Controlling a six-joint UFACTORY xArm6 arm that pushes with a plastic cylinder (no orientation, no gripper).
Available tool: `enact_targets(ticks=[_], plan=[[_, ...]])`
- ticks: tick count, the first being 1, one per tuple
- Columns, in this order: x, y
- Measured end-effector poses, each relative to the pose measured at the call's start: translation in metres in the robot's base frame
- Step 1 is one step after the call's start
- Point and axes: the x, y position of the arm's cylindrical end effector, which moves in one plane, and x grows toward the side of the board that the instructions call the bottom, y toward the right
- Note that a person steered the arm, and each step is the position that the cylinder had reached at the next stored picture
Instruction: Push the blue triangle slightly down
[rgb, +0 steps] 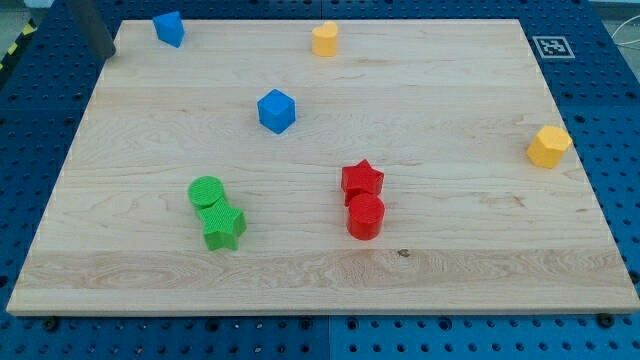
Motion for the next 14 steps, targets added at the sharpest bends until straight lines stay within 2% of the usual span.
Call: enact_targets(ticks=[1,2,4,5,7,8,9,11,12,13,14], plan=[[-0.007,0.000],[-0.054,0.005],[-0.066,0.033],[-0.066,0.072],[-0.041,0.203],[-0.041,0.205],[-0.057,0.175],[-0.067,0.073],[-0.066,0.075],[-0.064,0.113],[-0.039,0.151]])
